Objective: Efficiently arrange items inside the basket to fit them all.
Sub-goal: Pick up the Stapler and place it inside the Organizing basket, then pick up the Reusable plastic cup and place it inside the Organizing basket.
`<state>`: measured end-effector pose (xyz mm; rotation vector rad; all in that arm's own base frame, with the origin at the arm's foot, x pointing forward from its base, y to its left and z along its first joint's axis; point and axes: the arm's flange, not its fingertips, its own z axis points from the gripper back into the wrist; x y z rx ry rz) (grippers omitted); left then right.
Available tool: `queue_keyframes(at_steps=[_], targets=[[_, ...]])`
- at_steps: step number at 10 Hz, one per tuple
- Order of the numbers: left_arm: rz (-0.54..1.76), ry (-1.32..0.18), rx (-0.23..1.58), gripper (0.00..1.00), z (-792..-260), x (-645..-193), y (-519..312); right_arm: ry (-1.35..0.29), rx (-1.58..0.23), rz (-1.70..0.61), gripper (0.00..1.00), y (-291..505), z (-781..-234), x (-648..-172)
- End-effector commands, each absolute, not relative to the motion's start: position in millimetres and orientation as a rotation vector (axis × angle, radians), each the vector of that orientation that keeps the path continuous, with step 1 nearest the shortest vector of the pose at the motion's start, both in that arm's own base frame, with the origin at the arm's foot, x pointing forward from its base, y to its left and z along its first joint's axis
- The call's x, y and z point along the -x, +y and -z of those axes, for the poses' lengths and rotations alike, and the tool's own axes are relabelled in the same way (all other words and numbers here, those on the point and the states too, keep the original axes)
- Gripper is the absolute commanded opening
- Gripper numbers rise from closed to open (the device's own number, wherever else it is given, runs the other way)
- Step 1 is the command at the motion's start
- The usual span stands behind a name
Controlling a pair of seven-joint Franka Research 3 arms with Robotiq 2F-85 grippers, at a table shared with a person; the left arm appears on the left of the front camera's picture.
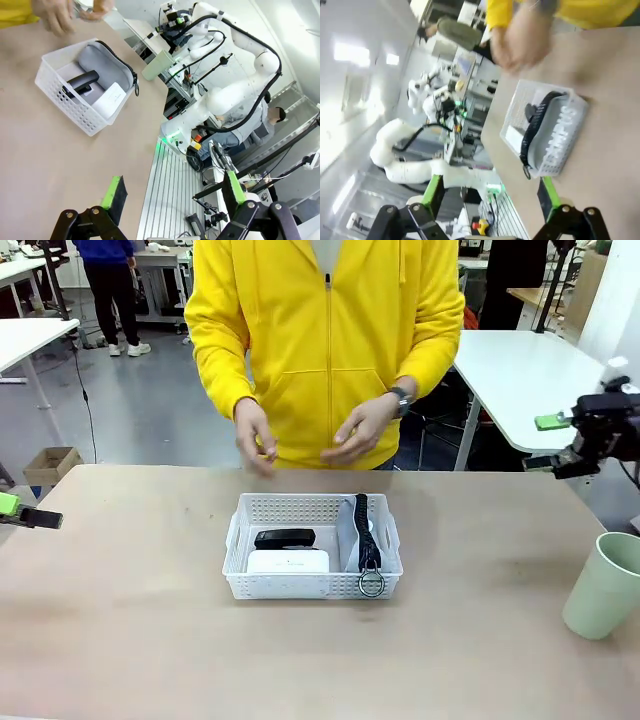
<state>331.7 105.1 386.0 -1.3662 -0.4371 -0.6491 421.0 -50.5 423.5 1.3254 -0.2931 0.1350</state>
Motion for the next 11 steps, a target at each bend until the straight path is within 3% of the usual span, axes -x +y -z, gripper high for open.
queue_keyframes(at_steps=[1, 2, 3, 11], targets=[[0.666, -0.434, 1.374, 1.00, -388.4, -329.6, 105.6, -0.383, -1.324, -0.045, 1.00, -54.4, -401.5, -413.1], [0.666, -0.434, 1.374, 1.00, -388.4, -329.6, 105.6, -0.375, -1.298, -0.050, 1.00, -55.1, -378.8, -416.5], [0.666, -0.434, 1.374, 1.00, -388.4, -329.6, 105.6, -0.319, -1.324, -0.075, 1.00, -63.2, -410.8, -415.2], [0.666, -0.434, 1.374, 1.00, -388.4, -329.6, 105.6, -0.319, -1.324, -0.075, 1.00, -63.2, -410.8, -415.2]])
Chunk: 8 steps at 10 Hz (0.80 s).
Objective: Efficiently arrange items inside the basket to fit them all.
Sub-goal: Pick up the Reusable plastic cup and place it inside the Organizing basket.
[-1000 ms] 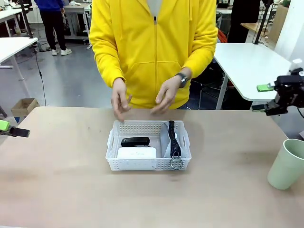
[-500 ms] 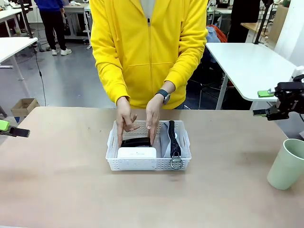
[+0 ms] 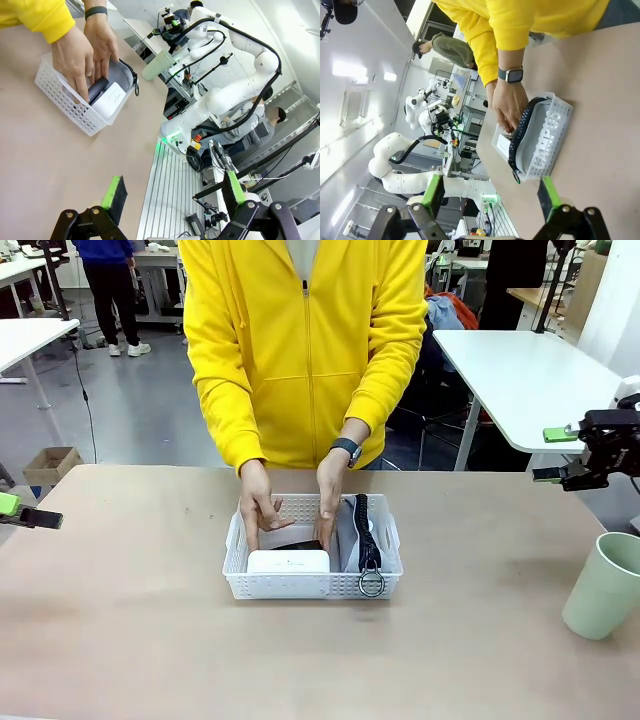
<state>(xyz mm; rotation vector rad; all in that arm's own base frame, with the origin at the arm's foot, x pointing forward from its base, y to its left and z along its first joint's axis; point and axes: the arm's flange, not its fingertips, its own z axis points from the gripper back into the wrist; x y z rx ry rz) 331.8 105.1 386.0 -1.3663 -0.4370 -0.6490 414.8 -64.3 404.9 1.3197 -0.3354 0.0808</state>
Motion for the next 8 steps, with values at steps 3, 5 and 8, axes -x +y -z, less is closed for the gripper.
queue_keyframes(at_steps=[3, 5, 8], targets=[[0.666, -0.434, 1.374, 1.00, -388.4, -329.6, 105.6, -0.319, -1.324, -0.075, 1.00, -63.2, -410.8, -415.2], [0.666, -0.434, 1.374, 1.00, -388.4, -329.6, 105.6, -0.319, -1.324, -0.075, 1.00, -63.2, -410.8, -415.2], [0.666, -0.434, 1.374, 1.00, -388.4, -329.6, 105.6, -0.394, -1.327, -0.250, 1.00, -98.5, -419.4, -407.9]])
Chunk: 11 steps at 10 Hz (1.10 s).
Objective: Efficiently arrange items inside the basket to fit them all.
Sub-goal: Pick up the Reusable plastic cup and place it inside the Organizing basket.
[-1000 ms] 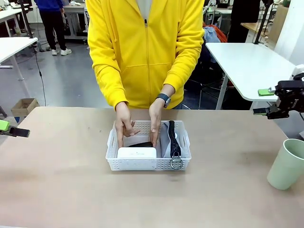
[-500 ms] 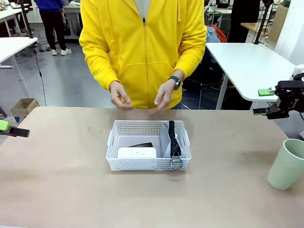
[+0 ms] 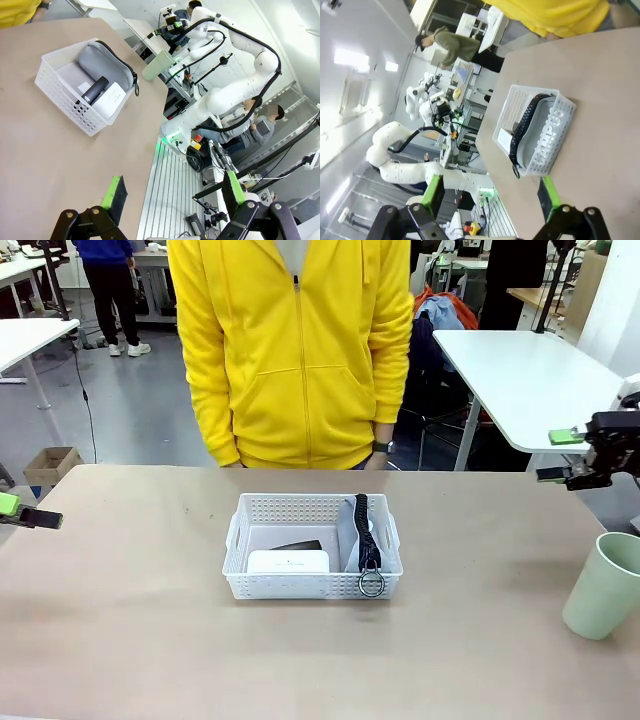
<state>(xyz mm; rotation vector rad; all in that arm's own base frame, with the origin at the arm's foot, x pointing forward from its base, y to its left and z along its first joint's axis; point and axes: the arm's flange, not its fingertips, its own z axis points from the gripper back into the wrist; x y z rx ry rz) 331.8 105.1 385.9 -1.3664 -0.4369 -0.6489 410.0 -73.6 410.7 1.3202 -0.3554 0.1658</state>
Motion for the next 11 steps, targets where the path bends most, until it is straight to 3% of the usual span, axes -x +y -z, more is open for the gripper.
queue_keyframes(at_steps=[1, 6, 11], targets=[[0.666, -0.434, 1.374, 1.00, -388.4, -329.6, 105.6, -0.393, -1.359, -0.272, 1.00, -127.2, -423.5, -404.0], [0.666, -0.434, 1.374, 1.00, -388.4, -329.6, 105.6, -0.593, -1.308, -0.423, 1.00, -263.0, -402.0, -315.9], [0.666, -0.434, 1.374, 1.00, -388.4, -329.6, 105.6, -0.693, -1.105, -0.693, 1.00, -266.4, -338.4, -223.5]])
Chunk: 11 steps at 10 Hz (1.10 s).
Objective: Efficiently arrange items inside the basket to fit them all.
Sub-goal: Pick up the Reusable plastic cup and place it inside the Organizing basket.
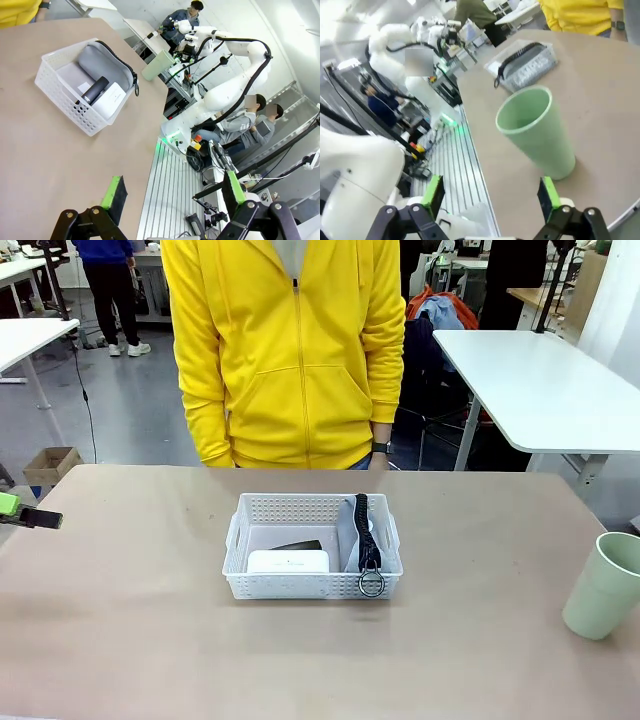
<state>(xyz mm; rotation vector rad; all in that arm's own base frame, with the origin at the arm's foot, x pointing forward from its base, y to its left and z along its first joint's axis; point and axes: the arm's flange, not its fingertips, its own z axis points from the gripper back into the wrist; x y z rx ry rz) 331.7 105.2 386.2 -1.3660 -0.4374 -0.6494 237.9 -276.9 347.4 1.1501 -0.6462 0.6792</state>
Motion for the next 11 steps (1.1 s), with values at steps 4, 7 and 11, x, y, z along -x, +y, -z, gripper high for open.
queue_keyframes(at_steps=[4, 7, 11], targets=[[0.666, -0.434, 1.374, 1.00, -388.4, -329.6, 105.6, -0.646, -1.150, -0.679, 1.00, -276.9, -347.4, -237.9], [0.666, -0.434, 1.374, 1.00, -388.4, -329.6, 105.6, -0.667, -1.093, -0.788, 1.00, -268.0, -329.1, -235.1], [0.666, -0.434, 1.374, 1.00, -388.4, -329.6, 105.6, -0.812, -0.846, -1.169, 1.00, -252.5, -301.3, -218.8]])
